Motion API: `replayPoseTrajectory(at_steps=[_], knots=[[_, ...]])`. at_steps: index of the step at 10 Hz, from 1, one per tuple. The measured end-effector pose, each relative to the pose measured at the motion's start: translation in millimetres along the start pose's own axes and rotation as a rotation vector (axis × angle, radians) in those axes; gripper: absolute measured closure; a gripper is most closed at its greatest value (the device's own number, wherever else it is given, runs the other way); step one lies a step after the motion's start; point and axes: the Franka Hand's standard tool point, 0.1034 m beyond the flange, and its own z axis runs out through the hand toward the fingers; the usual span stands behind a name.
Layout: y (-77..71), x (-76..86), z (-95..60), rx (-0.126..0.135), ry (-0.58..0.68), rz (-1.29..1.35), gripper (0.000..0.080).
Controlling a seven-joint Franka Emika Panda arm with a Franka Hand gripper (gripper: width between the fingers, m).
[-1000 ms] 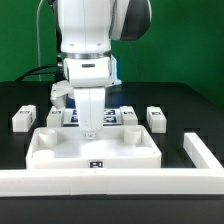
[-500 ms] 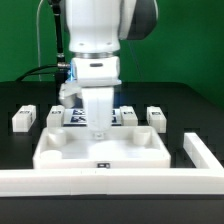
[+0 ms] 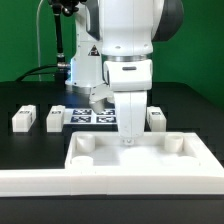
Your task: Assemble desk
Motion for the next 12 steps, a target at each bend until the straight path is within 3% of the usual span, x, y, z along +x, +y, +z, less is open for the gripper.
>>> replayPoseTrajectory(at_steps=[4,6,7,8,9,12], knots=[[-0.3,-1.5,0.1,-0.002,0.003,-0.015,0.0744],[-0.4,-1.7,0.3,-0.002,0.003,-0.015,0.0381],[-0.5,-1.8,0.4,-0.001,0.003,-0.014,0.0381],[-0.5,-1.8,0.5,-0.001,0.003,-0.014,0.0216],[-0.5,-1.9,0.5,-0.001,0.003,-0.014,0.0166],[-0.6,-2.0,0.6,-0.001,0.003,-0.014,0.0152]])
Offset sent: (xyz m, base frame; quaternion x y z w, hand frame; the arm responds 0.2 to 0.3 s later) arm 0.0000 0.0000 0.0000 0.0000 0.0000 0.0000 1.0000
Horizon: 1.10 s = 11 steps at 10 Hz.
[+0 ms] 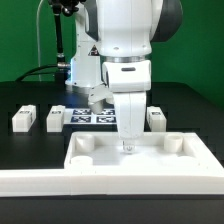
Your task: Assemble desk
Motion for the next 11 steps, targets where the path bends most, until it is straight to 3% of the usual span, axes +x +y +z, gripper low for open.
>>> replayPoseTrajectory(at_steps=[3,5,8,11], knots=[[0.9,0.8,-2.2,-0.003,-0.001,0.019,0.015],[0.5,12.6,-30.9,-0.033,-0.01,0.159,0.015],[-1.5,37.9,-56.1,-0.032,-0.013,0.512,0.015],[-3.4,44.6,-52.6,-0.025,-0.007,0.712,0.015]])
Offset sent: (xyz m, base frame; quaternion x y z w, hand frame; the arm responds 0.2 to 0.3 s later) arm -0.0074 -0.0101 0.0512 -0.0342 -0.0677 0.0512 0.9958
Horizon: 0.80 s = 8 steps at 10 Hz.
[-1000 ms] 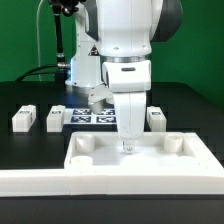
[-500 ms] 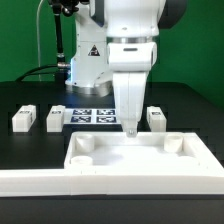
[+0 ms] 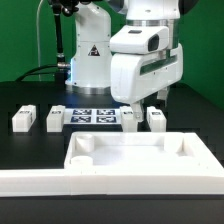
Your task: Assemble desk
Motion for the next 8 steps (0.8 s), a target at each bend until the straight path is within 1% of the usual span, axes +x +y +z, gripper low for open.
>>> replayPoseTrajectory(at_steps=[2,3,4,5,6,7,8], knots=[[-1.0,0.6,0.2,0.005,0.003,0.154,0.015],[-4.0,2.2,0.1,0.011,0.001,0.278,0.015],[-17.3,7.7,0.0,0.018,-0.019,0.429,0.015],[-30.3,11.0,5.8,0.036,-0.035,0.597,0.015],[-34.7,13.3,10.2,0.06,-0.045,0.727,0.015],[-33.7,12.8,14.3,0.065,-0.031,0.774,0.015],[-34.2,12.8,14.1,0.065,-0.031,0.775,0.015]])
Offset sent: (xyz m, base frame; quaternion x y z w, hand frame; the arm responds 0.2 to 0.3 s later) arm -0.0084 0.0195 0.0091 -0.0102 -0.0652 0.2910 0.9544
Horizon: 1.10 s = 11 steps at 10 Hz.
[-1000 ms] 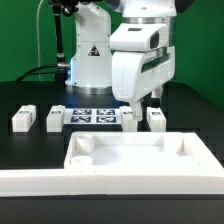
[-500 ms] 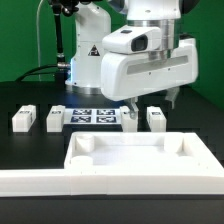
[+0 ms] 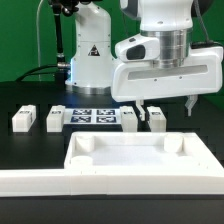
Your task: Assemble desk
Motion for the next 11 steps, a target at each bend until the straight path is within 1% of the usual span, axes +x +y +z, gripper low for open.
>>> replayPoseTrajectory(at_steps=[1,2,3,4,5,6,8,9,10,11], knots=[[-0.1,0.0,-0.1,0.0,0.0,-0.003,0.015],[0.2,-3.5,0.5,-0.002,-0.029,-0.003,0.015],[0.0,-10.5,2.0,0.005,-0.073,0.023,0.015],[-1.9,-26.3,1.4,-0.002,-0.224,0.047,0.015],[-5.7,-23.0,-1.0,-0.003,-0.328,0.047,0.015],[-6.8,-18.7,0.1,0.001,-0.378,0.043,0.015],[-5.5,-25.8,1.7,0.001,-0.507,0.045,0.015],[-5.7,-26.6,2.9,0.001,-0.555,0.045,0.015],[-5.7,-32.8,3.9,-0.002,-0.644,0.05,0.015],[-6.3,-36.5,9.3,-0.007,-0.757,0.051,0.015]])
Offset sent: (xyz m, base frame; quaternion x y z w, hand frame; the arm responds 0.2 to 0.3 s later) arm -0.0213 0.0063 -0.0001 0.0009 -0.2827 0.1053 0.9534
